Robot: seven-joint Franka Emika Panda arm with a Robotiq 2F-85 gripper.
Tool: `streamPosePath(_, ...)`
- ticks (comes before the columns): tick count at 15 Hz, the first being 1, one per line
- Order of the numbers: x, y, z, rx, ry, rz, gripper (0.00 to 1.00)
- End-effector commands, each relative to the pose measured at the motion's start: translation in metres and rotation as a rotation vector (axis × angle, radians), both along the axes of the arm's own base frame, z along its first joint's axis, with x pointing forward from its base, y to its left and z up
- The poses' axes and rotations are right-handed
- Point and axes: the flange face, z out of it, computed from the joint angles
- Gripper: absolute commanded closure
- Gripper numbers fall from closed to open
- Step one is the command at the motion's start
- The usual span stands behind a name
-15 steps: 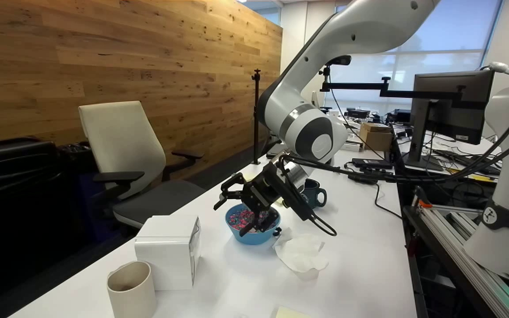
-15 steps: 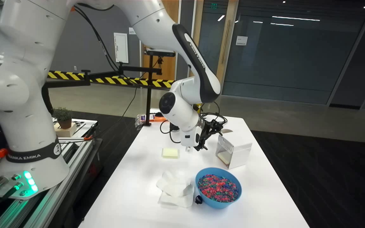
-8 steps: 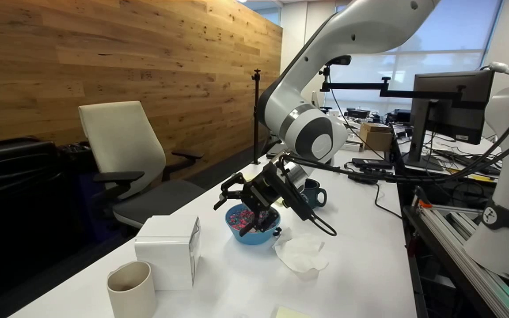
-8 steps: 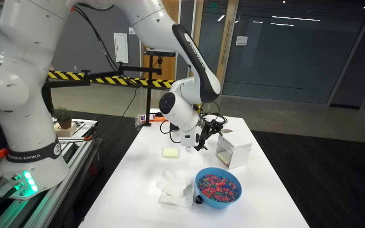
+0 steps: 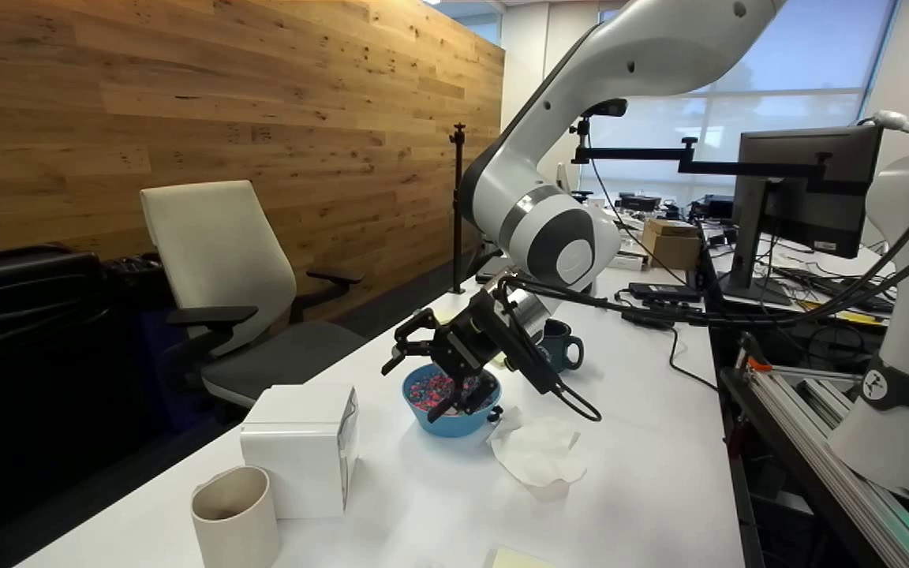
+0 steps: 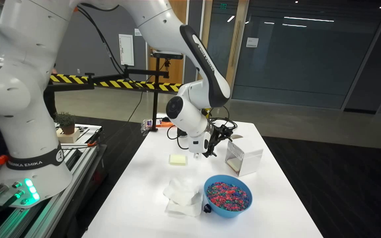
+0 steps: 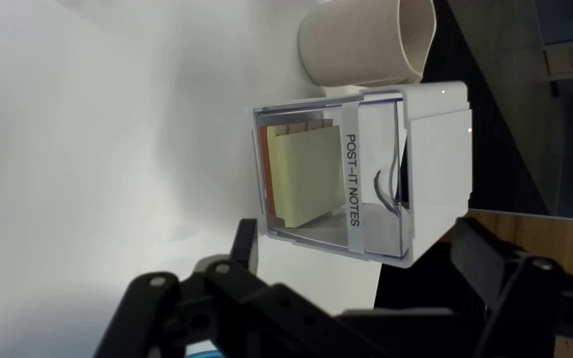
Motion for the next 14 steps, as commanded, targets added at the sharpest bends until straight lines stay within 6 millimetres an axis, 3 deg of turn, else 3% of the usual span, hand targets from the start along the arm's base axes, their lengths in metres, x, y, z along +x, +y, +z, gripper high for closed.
streamPosePath(1, 0.000, 0.000, 0.000, 0.000, 0.000, 0.000, 0.00)
streamPosePath(8, -0.025, 0.013, -0.011, -0.026, -0.004, 0.050, 0.00)
streamPosePath(14, -0.032, 0.046, -0.014, -0.021, -0.020, 0.113, 0.00)
